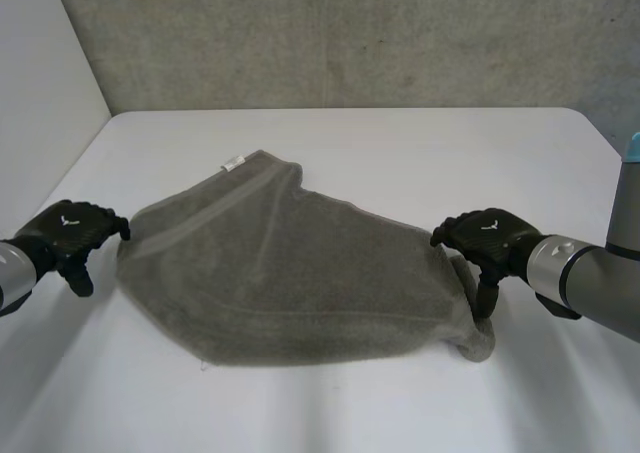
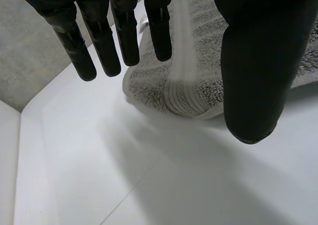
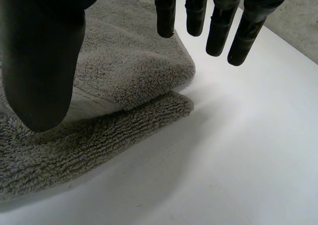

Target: Fold the towel.

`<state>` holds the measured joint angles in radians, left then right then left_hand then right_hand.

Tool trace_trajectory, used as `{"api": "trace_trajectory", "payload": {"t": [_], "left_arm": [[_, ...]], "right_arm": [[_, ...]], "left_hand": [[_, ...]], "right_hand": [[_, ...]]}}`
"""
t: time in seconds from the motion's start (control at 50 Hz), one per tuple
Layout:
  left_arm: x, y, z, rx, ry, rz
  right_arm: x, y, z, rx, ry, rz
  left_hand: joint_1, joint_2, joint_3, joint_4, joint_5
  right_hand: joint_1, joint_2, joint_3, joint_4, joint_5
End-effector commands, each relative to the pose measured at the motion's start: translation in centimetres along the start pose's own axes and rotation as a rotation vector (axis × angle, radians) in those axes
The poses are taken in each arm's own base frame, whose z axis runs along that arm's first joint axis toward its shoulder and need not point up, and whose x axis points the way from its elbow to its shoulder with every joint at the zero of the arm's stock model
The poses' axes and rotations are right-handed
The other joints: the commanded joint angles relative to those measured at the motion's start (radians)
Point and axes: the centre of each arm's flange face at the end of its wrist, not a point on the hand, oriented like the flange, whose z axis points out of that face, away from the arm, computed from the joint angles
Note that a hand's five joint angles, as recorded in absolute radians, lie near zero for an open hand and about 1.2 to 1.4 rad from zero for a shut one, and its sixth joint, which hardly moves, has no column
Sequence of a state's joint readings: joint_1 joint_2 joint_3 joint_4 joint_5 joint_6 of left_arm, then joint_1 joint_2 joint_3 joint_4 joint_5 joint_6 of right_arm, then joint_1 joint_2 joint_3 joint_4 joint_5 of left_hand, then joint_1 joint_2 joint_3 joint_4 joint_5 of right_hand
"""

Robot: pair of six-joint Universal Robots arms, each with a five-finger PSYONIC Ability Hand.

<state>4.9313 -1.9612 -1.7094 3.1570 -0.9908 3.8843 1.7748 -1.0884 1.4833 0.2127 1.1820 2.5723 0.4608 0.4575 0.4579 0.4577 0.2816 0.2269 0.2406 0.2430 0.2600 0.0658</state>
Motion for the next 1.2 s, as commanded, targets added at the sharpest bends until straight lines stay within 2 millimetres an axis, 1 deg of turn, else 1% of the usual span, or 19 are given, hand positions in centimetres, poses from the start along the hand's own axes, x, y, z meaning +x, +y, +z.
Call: {"api": "trace_trajectory", "payload": {"t": [0.02,0.3,0.54,0.58,0.82,0.86,0.9,0.92,0.94,0.96,0.98,1.0,1.02,1.06,1.08,1.12,1.16,1.18,1.2], "left_arm": [[0.6,0.2,0.4,0.038,0.061,-0.013],[1.6,0.9,1.3,0.072,0.136,-0.026],[1.8,1.5,2.4,0.097,0.128,0.015],[2.2,1.7,2.7,0.097,0.137,0.017],[2.9,2.0,3.1,0.096,0.156,0.041],[2.9,2.1,3.1,0.095,0.158,0.054],[3.0,2.2,3.2,0.094,0.159,0.082],[3.0,2.2,3.2,0.094,0.159,0.082],[3.0,2.2,3.2,0.093,0.156,0.097],[3.0,2.2,3.2,0.093,0.156,0.097],[2.9,2.0,3.2,0.098,0.156,0.111],[2.8,1.7,3.0,0.103,0.155,0.111],[2.8,1.7,3.0,0.103,0.155,0.111],[2.7,0.6,2.5,0.124,0.152,0.118],[2.7,0.6,2.5,0.124,0.152,0.118],[2.9,-0.2,2.1,0.134,0.157,0.117],[3.4,-1.7,1.2,0.160,0.173,0.098],[3.4,-1.7,1.2,0.160,0.173,0.097],[3.7,-2.6,0.7,0.175,0.178,0.088]], "right_arm": [[-0.3,0.4,0.0,-0.006,-0.006,0.004],[-0.4,0.9,0.3,-0.008,-0.010,0.006],[-0.5,1.1,0.4,-0.014,-0.014,0.006],[-0.6,1.2,0.3,-0.015,-0.015,0.005],[-0.5,1.1,0.4,-0.010,-0.013,0.004],[-0.5,1.1,0.4,-0.009,-0.011,0.005],[-0.5,1.1,0.4,-0.009,-0.011,0.005],[-0.5,1.1,0.4,-0.009,-0.011,0.005],[-0.4,1.1,0.4,-0.010,-0.010,0.006],[-0.4,1.1,0.4,-0.010,-0.010,0.006],[-0.4,1.1,0.4,-0.007,-0.008,0.006],[-0.4,1.0,0.4,-0.006,-0.007,0.007],[-0.4,1.0,0.4,-0.006,-0.007,0.007],[-0.2,0.8,0.4,0.000,-0.002,0.007],[-0.2,0.8,0.4,0.000,-0.002,0.007],[0.0,0.7,0.4,0.003,0.001,0.006],[0.6,0.6,0.1,-0.003,0.022,0.015],[0.7,0.6,0.1,-0.003,0.022,0.015],[0.9,0.5,-0.1,-0.004,0.029,0.019]], "left_hand": [[0.078,0.082,0.081,0.082,0.083],[0.172,0.176,0.175,0.176,0.177],[0.214,0.217,0.217,0.217,0.218],[0.231,0.234,0.234,0.234,0.236],[0.319,0.323,0.322,0.322,0.324],[0.369,0.373,0.372,0.372,0.374],[0.576,0.580,0.579,0.580,0.581],[0.578,0.581,0.581,0.581,0.582],[0.697,0.700,0.700,0.700,0.701],[0.698,0.701,0.701,0.701,0.703],[0.861,0.864,0.864,0.864,0.865],[0.935,0.938,0.938,0.938,0.939],[0.935,0.939,0.938,0.939,0.940],[0.935,0.939,0.938,0.939,0.940],[0.935,0.939,0.938,0.939,0.940],[0.935,0.939,0.938,0.939,0.940],[0.935,0.939,0.938,0.939,0.940],[0.935,0.939,0.938,0.939,0.940],[0.935,0.939,0.938,0.939,0.940]], "right_hand": [[-0.052,-0.066,-0.069,-0.085,-0.066],[-0.052,-0.066,-0.069,-0.085,-0.066],[-0.052,-0.066,-0.069,-0.085,-0.066],[-0.052,-0.066,-0.069,-0.085,-0.066],[-0.051,-0.065,-0.067,-0.084,-0.064],[-0.051,-0.065,-0.067,-0.084,-0.064],[-0.048,-0.062,-0.064,-0.081,-0.061],[-0.048,-0.062,-0.064,-0.081,-0.061],[-0.048,-0.062,-0.064,-0.081,-0.061],[-0.048,-0.062,-0.064,-0.081,-0.061],[-0.048,-0.062,-0.064,-0.081,-0.061],[-0.048,-0.062,-0.064,-0.081,-0.061],[-0.048,-0.062,-0.064,-0.081,-0.061],[-0.045,-0.059,-0.061,-0.078,-0.058],[-0.045,-0.059,-0.061,-0.078,-0.058],[-0.045,-0.059,-0.061,-0.078,-0.058],[-0.045,-0.059,-0.061,-0.078,-0.058],[-0.045,-0.059,-0.061,-0.078,-0.058],[-0.045,-0.059,-0.061,-0.078,-0.058]]}}
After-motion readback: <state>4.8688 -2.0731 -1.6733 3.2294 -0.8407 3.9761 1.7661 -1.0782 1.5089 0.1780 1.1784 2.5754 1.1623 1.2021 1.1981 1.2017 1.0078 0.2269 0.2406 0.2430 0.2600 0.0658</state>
